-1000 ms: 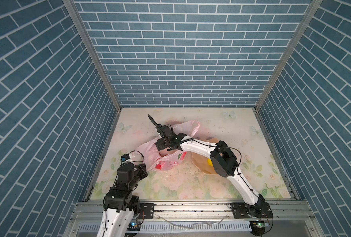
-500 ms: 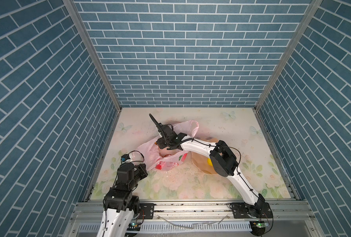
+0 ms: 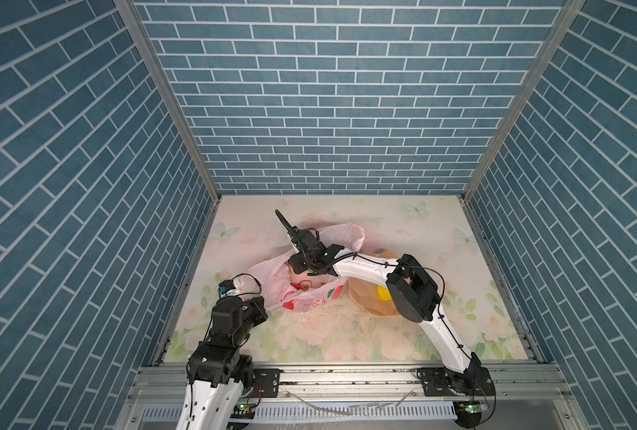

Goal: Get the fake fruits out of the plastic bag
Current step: 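Lower the right gripper into the bag toward the red fruit, then close the right gripper on the cream-coloured fake fruit in the bag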

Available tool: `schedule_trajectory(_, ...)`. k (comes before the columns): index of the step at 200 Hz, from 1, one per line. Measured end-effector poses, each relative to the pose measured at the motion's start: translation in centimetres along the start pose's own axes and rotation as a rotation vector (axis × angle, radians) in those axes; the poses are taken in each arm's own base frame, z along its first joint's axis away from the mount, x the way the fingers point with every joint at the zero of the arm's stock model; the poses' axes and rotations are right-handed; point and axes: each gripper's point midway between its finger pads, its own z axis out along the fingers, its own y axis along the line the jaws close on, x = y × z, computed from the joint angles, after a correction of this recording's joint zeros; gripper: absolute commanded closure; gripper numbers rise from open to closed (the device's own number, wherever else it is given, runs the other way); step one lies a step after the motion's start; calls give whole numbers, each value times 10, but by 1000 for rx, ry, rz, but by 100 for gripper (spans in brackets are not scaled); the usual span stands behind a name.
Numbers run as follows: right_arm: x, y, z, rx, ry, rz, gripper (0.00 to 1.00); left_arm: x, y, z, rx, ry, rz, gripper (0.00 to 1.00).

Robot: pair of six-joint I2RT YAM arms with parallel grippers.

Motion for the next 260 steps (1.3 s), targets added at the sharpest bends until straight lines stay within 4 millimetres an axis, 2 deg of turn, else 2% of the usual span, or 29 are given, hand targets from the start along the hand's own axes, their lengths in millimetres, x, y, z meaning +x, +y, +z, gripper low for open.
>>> schedule_trajectory(76,6,0,-20,-4,9,-4,78,0,2,0,-9,0,0,86)
schedule_trajectory(121,-22,12,-55,-39,-55,-7,79,-2,2,-2,-7,-14,0,86)
schedule_trajectory(146,-29,20,-66,-54,-73,-13,79,-4,2,-3,-11,-28,1,86)
schedule_trajectory(202,-13,26,-73,-64,-35,-46,80,-8,2,-6,-20,-43,1,86)
schedule_trajectory(260,-16,31,-102,-83,-38,-51,81,-7,4,-6,-26,-39,0,86)
